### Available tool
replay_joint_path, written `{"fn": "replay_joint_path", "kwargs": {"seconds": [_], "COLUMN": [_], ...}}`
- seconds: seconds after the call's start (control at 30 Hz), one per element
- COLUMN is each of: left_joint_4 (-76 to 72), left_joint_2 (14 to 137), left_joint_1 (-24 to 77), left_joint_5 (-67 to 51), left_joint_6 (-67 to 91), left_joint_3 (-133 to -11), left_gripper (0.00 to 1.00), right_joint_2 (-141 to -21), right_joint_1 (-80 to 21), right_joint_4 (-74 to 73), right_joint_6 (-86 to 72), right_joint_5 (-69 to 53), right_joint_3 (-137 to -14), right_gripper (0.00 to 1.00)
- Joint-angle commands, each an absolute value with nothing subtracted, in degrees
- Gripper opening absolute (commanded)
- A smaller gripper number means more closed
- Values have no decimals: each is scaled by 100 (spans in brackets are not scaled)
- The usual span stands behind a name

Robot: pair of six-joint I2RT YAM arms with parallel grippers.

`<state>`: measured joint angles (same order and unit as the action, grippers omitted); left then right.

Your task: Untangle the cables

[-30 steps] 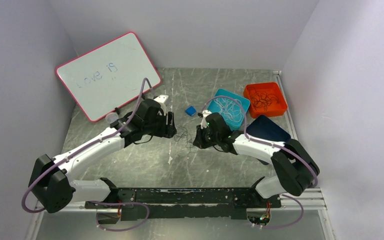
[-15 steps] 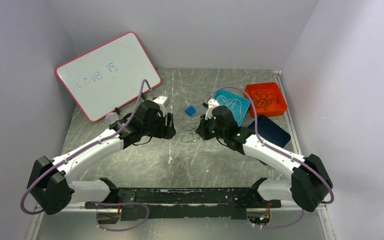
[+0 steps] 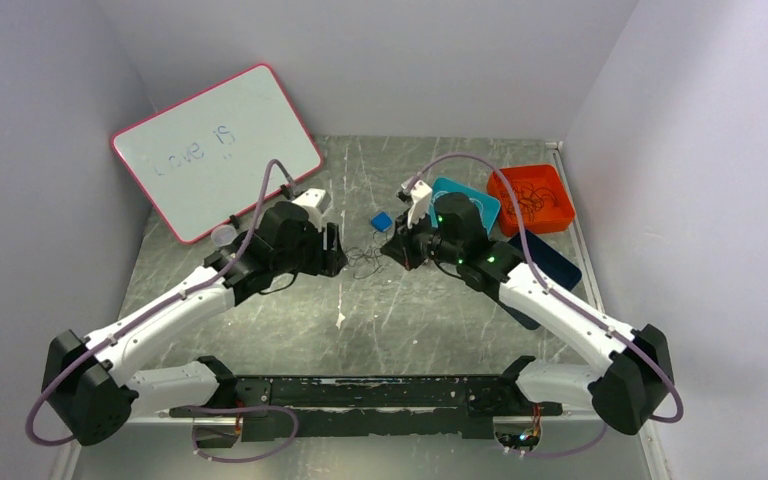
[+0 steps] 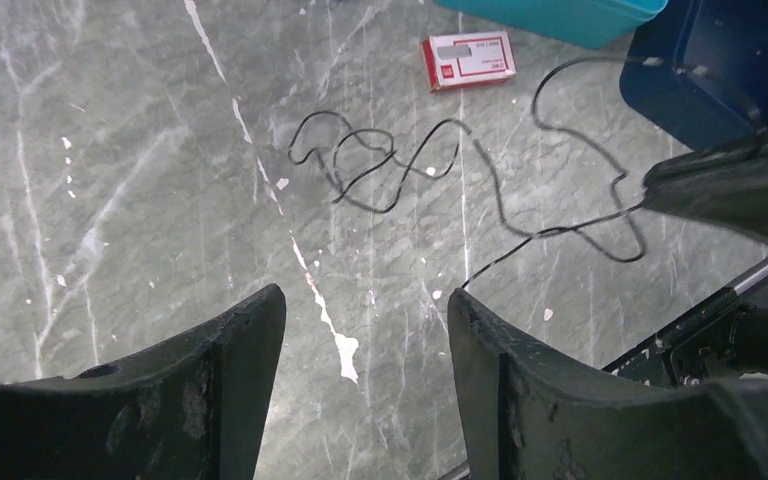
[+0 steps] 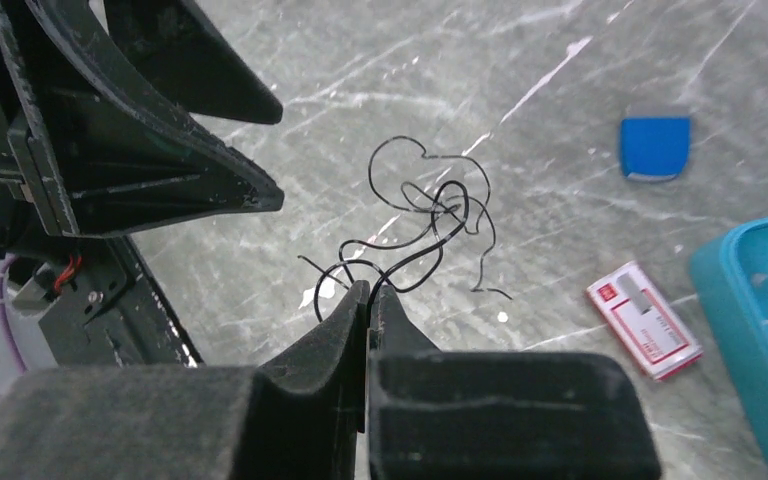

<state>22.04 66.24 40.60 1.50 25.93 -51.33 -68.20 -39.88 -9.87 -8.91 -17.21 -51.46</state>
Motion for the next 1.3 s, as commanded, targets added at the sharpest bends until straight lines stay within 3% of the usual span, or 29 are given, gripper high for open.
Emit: {"fn": "replay_joint_path", "kwargs": {"seconds": [0.0, 0.13, 0.33, 0.57, 0.87, 1.07, 1.27], "left_joint_4": [2116, 2078, 1964, 1752, 1767, 1767, 1866], "left_joint_2": [6314, 6145, 6169, 6213, 6160, 6070, 6024], "left_joint_1": [4030, 4029, 4030, 4032, 4026, 4027, 4027], "left_joint_5": [551, 712, 582, 325, 316, 317, 344], "left_joint_6": [2479, 2445, 2378, 2286, 2162, 2179, 2162], "left_joint_3": [-5057, -5029, -4955, -4822, -4736, -4629, -4632], "left_gripper": [66, 66, 65, 65, 65, 65, 65], "right_joint_2": [-6506, -6324, -5386, -4732, -4360, -4437, -4435], "right_joint_1": [-4020, -4022, -4024, -4017, -3973, -3543, -1850], "right_joint_4": [-1456, -1696, -1328, -2377, -3562, -3586, -2582], "right_joint_6": [-659, -869, -1747, -2640, -4105, -4351, -3905], "right_joint_5": [-1091, -168, 1539, 4217, 6221, 6433, 4798], "right_joint_3": [-5656, -5938, -5342, -5455, -5106, -4808, -4049], "right_gripper": [0, 0, 0, 0, 0, 0, 0]}}
